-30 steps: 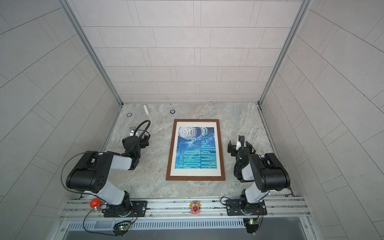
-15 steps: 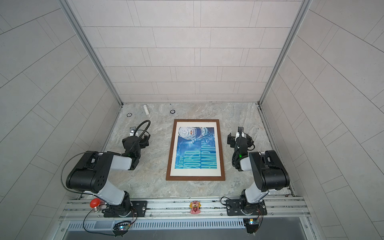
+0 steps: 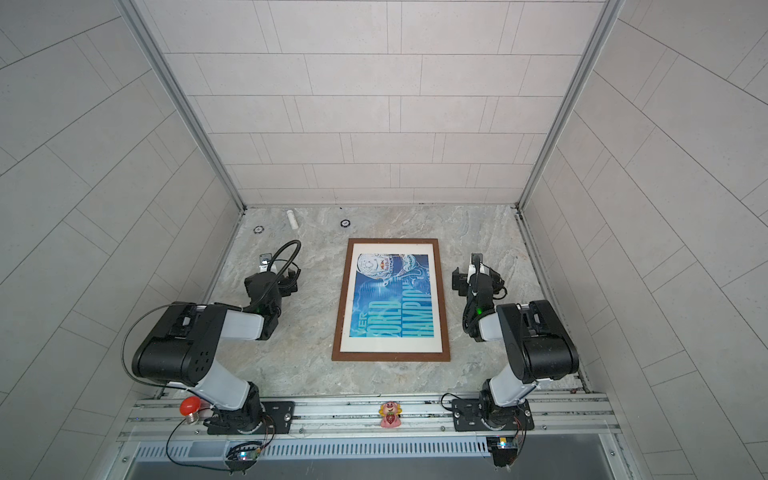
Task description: Put the photo into the frame
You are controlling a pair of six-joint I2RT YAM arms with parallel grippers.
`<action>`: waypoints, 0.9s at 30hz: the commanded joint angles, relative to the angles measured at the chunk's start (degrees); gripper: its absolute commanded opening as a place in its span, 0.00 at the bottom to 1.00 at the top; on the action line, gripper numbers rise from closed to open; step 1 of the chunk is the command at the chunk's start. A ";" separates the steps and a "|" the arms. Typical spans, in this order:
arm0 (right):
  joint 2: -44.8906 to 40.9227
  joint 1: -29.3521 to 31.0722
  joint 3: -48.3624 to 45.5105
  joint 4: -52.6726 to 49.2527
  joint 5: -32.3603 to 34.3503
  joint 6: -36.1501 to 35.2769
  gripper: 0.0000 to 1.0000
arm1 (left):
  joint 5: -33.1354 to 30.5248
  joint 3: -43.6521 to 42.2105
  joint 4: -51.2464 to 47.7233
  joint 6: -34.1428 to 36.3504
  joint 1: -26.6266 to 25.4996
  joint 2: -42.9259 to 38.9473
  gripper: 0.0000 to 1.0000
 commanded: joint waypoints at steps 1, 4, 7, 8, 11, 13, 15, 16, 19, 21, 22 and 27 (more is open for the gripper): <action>0.14 0.31 0.51 -0.31 -0.71 -1.68 0.99 | 0.00 0.33 1.93 -0.08 0.39 -0.17 1.00; 0.03 0.31 0.36 -0.27 -0.69 -1.66 0.99 | -0.02 0.30 1.87 -0.14 0.38 -0.19 1.00; 0.03 0.31 0.14 0.04 -0.01 -1.58 0.99 | 0.00 0.30 1.93 -0.08 0.40 -0.23 1.00; 0.02 0.30 0.16 0.08 0.13 -1.55 0.99 | 0.00 0.30 1.88 -0.15 0.37 -0.23 1.00; 0.03 0.31 0.16 0.06 0.16 -1.54 0.99 | -0.07 0.30 1.93 -0.12 0.40 -0.21 1.00; 0.03 0.31 0.31 -0.11 0.27 -1.58 0.99 | 0.02 0.30 1.94 -0.09 0.35 -0.19 1.00; 0.03 0.31 0.40 -0.38 0.21 -1.57 0.99 | -0.05 0.31 1.93 -0.11 0.40 -0.19 1.00; 0.03 0.31 0.40 -0.38 0.22 -1.56 0.99 | 0.02 0.30 1.93 -0.10 0.39 -0.22 1.00; 0.03 0.02 -0.05 0.65 2.77 -0.35 0.99 | -0.02 0.30 1.92 -0.11 0.39 -0.23 1.00; 0.02 0.14 -5.48 10.92 4.82 0.16 0.99 | -0.03 0.30 1.91 -0.10 0.36 -0.24 1.00; 0.81 0.14 -9.52 19.55 6.38 0.81 0.99 | -0.01 0.30 1.86 -0.07 0.39 -0.19 1.00; -3.72 0.18 -11.06 14.99 8.63 4.19 0.99 | 0.01 0.30 1.93 -0.07 0.35 -0.19 1.00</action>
